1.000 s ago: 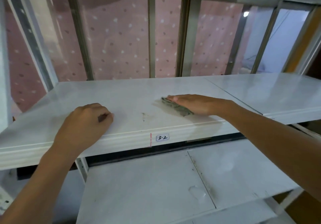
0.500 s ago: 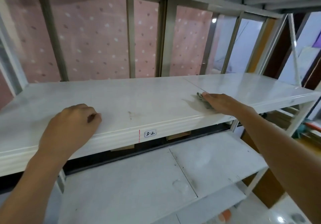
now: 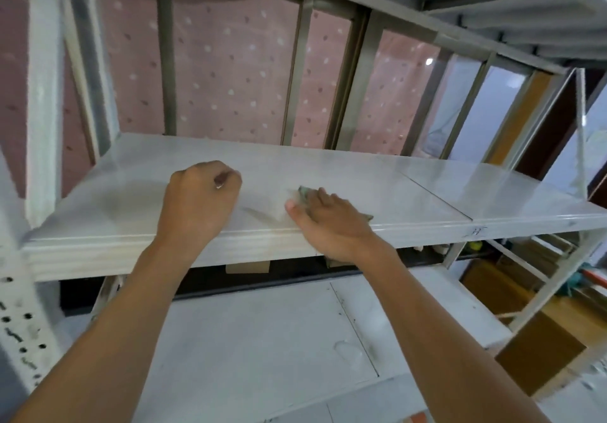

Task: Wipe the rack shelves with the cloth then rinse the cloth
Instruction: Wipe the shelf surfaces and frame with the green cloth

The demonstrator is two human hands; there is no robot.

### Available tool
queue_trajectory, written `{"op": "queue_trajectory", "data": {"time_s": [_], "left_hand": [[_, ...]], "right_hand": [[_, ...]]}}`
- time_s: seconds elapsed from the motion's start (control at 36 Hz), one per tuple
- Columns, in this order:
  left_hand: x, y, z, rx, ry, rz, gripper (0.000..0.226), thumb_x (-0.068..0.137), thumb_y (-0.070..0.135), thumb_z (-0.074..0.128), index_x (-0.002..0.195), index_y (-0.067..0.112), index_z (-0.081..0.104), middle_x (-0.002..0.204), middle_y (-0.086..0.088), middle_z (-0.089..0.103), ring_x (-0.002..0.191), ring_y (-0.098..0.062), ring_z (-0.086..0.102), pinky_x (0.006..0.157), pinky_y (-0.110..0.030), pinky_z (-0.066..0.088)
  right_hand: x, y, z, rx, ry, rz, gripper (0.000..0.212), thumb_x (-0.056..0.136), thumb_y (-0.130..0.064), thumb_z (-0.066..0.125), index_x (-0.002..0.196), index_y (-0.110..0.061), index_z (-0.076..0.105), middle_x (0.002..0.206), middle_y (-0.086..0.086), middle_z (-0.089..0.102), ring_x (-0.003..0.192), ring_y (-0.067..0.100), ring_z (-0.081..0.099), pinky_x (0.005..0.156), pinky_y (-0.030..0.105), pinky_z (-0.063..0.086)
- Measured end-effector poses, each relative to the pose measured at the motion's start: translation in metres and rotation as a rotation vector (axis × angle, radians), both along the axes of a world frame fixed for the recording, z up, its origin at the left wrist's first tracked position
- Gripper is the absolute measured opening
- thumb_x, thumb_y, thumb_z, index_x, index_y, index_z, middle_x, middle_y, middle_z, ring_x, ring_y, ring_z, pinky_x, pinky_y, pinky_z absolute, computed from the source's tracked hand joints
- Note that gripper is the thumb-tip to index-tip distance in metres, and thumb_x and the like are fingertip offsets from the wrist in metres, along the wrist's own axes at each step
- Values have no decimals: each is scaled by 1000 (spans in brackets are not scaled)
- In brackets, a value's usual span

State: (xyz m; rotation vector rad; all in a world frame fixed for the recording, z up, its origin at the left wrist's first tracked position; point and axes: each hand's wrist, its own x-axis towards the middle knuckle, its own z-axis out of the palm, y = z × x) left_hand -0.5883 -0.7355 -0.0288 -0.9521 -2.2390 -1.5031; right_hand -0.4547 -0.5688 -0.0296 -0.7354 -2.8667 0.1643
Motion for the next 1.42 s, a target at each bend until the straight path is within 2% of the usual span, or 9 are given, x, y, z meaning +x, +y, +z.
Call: {"op": "queue_trajectory", "data": {"time_s": [0.14,0.36,0.44,0.67,0.81,0.92,1.06,1.31,1.42], "left_hand": [[-3,-41,9,37,0,56,23,98,19,57,103,15,79,99,4,76,96,-16,65,85,-26,44],[10,-125,29,-46,193,306,29,99,30,51,80,17,68,77,0,68,74,-25,59,66,-34,43],[20,-148,38,-128,314,427,32,99,31,51,85,13,72,78,-7,70,69,-30,57,63,-32,37],[35,-159,45,-234,250,461,33,99,32,50,81,11,68,69,-9,64,63,-30,53,58,-35,38],[36,-144,40,-300,227,396,40,96,29,50,63,8,56,54,-10,54,56,-29,51,53,-34,40],[40,-126,39,-324,187,365,43,97,31,49,59,9,53,54,-10,53,55,-29,50,54,-33,39],[54,-92,39,-315,168,292,45,96,30,51,56,10,44,53,-9,49,58,-31,48,56,-34,35],[82,-5,27,-199,-14,-20,26,97,33,60,75,29,75,73,9,71,74,-10,63,70,-33,48],[107,65,7,-208,44,-76,10,96,28,64,92,31,73,94,16,71,88,-1,62,83,-26,48]], "right_hand": [[-29,-70,-2,-12,-2,123,84,94,-70,3,156,-16,21,163,11,17,148,29,17,120,45,12],[-79,-160,-5,-13,105,327,56,101,-49,20,132,-13,51,141,8,49,130,28,42,109,42,29],[-89,-191,-1,-55,169,435,24,102,-29,31,92,-22,51,90,-7,56,99,25,54,82,36,37],[-72,-217,9,-318,181,672,62,95,-3,52,47,-39,35,42,-25,46,49,-5,46,52,12,31],[-44,-227,-7,-308,2,822,23,96,-15,54,94,-29,72,96,3,71,85,17,58,73,30,44],[-30,-196,-10,-363,64,792,37,94,-15,56,123,-34,68,104,-1,74,64,8,53,62,15,44],[-10,-153,-11,-442,127,734,46,89,-11,55,122,-40,67,83,-4,73,59,12,62,67,26,56],[50,-9,12,-529,653,488,35,93,-15,64,126,-27,63,119,-14,69,105,2,64,93,26,53],[89,80,25,-623,784,299,22,90,-18,70,102,-33,59,107,0,70,61,24,62,42,33,51]]}}
